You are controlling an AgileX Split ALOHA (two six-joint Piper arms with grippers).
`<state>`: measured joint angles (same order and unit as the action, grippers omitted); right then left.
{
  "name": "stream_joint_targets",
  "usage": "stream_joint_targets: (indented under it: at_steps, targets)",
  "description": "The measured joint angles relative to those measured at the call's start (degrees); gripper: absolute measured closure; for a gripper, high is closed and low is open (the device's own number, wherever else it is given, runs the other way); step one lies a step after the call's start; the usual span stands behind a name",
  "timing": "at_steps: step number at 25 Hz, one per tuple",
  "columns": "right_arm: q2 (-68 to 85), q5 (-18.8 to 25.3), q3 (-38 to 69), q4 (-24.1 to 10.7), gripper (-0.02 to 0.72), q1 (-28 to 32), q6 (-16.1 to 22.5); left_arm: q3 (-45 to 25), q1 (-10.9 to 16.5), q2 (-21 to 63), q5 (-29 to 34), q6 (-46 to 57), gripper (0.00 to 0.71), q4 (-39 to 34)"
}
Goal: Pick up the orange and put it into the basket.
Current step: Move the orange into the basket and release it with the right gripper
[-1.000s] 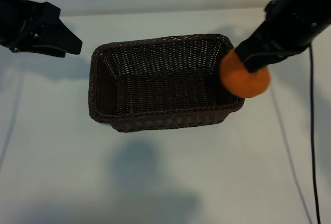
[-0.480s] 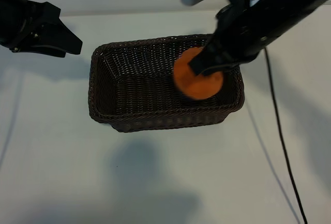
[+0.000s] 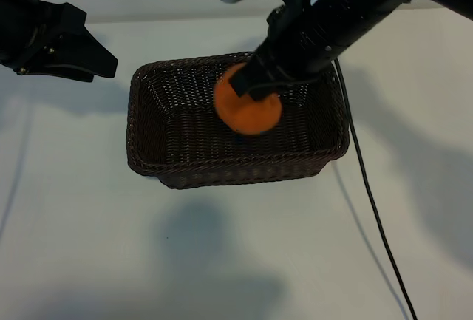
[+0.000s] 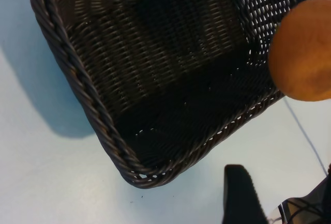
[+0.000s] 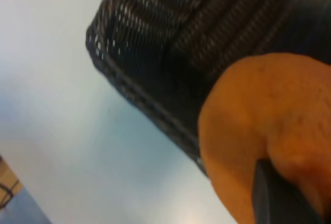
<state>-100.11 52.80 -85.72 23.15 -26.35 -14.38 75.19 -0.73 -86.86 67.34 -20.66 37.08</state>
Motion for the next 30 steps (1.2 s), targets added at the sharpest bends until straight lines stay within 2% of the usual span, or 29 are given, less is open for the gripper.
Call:
stream_joint_targets:
  at_steps: [8,16,30]
  targets:
    - [-0.1,-3.5,-0.1,0.1,0.641,0.0,-1.6,0.0,0.0,0.0,0.0,0.0,0.285,0.0]
    - [-1.2,-3.5,-0.4,0.1,0.641,0.0,-1.7,0.0,0.0,0.0,0.0,-0.2,0.285,0.0]
    - [-11.8,-3.0,-0.5,0.1,0.641,0.0,-2.6,0.0,0.0,0.0,0.0,-0.2,0.285,0.0]
